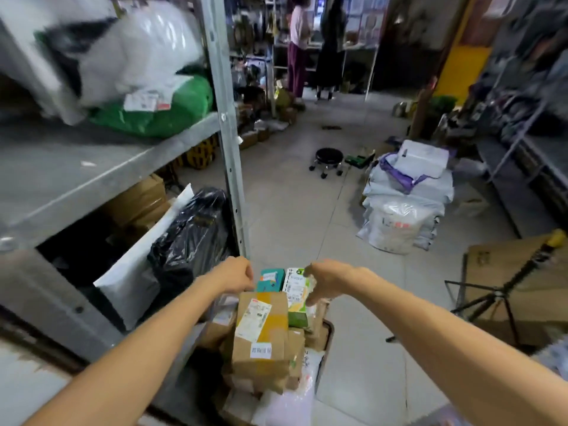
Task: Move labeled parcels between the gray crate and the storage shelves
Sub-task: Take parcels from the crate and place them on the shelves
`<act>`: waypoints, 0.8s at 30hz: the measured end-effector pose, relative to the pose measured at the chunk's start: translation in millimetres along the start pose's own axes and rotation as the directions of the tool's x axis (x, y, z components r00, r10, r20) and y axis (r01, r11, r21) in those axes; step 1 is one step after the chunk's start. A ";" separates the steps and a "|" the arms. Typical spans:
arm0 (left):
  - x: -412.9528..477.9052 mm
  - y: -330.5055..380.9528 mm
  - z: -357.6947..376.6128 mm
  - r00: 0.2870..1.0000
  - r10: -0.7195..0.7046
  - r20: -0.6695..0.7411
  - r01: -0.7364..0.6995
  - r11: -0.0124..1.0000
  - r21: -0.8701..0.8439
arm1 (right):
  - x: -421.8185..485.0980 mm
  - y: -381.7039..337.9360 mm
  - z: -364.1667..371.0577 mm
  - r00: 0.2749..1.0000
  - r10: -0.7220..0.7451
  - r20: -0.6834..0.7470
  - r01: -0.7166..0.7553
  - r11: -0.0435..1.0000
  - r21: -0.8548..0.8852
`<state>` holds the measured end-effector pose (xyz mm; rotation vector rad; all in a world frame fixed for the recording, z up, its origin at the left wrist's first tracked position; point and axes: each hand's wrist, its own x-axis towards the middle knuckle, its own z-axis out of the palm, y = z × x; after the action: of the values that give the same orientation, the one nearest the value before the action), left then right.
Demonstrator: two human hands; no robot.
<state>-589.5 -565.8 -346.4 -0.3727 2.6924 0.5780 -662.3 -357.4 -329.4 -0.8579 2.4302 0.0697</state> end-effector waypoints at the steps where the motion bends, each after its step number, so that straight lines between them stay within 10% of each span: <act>1: -13.4 7.3 -15.5 0.999 0.006 -0.036 -0.006 1.000 0.008 | -13.6 -5.4 -15.6 0.999 -0.018 -0.040 0.018 1.000 -0.014; 24: -396.2 56.0 -7.4 0.884 -0.320 -0.340 0.299 0.947 -0.113 | -302.4 -127.7 -39.6 0.868 -0.485 -0.105 0.418 0.828 -0.373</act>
<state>-253.2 -449.3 -163.4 -0.9920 2.8635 0.5338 -411.9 -297.0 -122.0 -1.6570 2.3524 0.2405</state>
